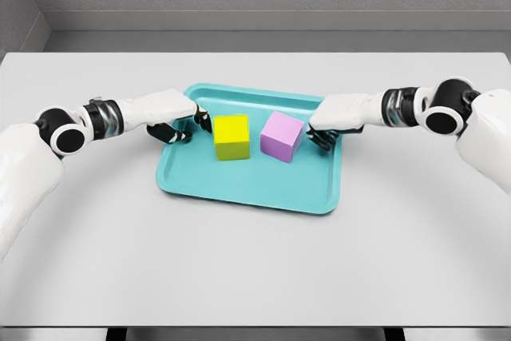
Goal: Push two cubes
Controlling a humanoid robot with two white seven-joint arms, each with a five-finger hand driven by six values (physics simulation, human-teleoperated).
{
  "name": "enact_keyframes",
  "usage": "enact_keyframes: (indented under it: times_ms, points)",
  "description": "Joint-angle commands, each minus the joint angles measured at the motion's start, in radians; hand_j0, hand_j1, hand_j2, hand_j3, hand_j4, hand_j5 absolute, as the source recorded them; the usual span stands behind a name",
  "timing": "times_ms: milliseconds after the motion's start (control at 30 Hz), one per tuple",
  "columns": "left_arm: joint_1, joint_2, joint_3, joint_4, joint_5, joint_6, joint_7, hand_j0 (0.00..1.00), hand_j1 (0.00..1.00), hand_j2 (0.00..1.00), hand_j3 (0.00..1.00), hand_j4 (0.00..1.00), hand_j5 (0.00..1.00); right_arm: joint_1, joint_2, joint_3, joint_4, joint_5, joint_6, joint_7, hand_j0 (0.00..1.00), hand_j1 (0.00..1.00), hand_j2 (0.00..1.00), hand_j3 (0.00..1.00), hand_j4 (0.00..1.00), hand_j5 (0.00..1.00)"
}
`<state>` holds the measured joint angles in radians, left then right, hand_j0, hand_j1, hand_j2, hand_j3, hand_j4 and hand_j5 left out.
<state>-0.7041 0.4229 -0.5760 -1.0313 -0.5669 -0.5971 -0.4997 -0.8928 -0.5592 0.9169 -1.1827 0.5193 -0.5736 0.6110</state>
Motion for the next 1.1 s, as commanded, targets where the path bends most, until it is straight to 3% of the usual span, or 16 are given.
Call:
enact_keyframes:
  times_ms: [0, 67, 167, 233, 500, 700, 867, 1067]
  points:
    - [0.0, 0.004, -0.01, 0.0, -0.042, -0.014, 0.001, 0.51, 0.51, 0.51, 0.51, 0.51, 0.51, 0.0, 0.002, -0.001, 0.012, -0.004, 0.004, 0.0, 0.13, 0.13, 0.13, 0.13, 0.13, 0.13]
    - [0.003, 0.017, -0.005, -0.035, -0.01, -0.014, 0.003, 0.51, 0.51, 0.51, 0.51, 0.51, 0.51, -0.002, 0.004, -0.001, 0.012, -0.004, 0.004, 0.0, 0.13, 0.13, 0.13, 0.13, 0.13, 0.13]
    - [0.005, 0.134, -0.007, -0.138, 0.107, -0.014, 0.003, 0.51, 0.51, 0.51, 0.51, 0.51, 0.51, -0.006, 0.015, 0.0, 0.025, -0.004, 0.004, 0.0, 0.13, 0.13, 0.13, 0.13, 0.13, 0.13]
    - [0.008, 0.143, -0.002, -0.159, 0.116, -0.014, 0.003, 0.51, 0.51, 0.51, 0.51, 0.51, 0.51, -0.011, 0.021, 0.0, 0.032, -0.004, 0.004, 0.0, 0.13, 0.13, 0.13, 0.13, 0.13, 0.13]
    - [0.011, 0.117, -0.015, -0.156, 0.099, -0.014, -0.002, 0.5, 0.5, 0.5, 0.5, 0.5, 0.5, -0.02, 0.035, 0.0, 0.038, -0.004, 0.004, 0.0, 0.13, 0.13, 0.13, 0.13, 0.13, 0.13]
    - [0.011, 0.036, -0.015, -0.096, 0.079, -0.014, -0.02, 0.5, 0.5, 0.5, 0.5, 0.5, 0.5, -0.028, 0.044, 0.0, 0.038, -0.004, 0.004, 0.0, 0.13, 0.13, 0.13, 0.13, 0.13, 0.13]
    - [0.006, 0.019, -0.012, -0.026, 0.082, -0.014, -0.031, 0.5, 0.5, 0.5, 0.5, 0.5, 0.5, -0.035, 0.056, 0.002, 0.048, -0.002, 0.004, 0.0, 0.13, 0.13, 0.13, 0.13, 0.13, 0.13]
    - [0.002, 0.005, -0.012, -0.013, 0.084, -0.014, -0.048, 0.5, 0.5, 0.5, 0.5, 0.5, 0.5, -0.043, 0.062, 0.008, 0.054, -0.002, 0.006, 0.0, 0.13, 0.13, 0.13, 0.13, 0.13, 0.13]
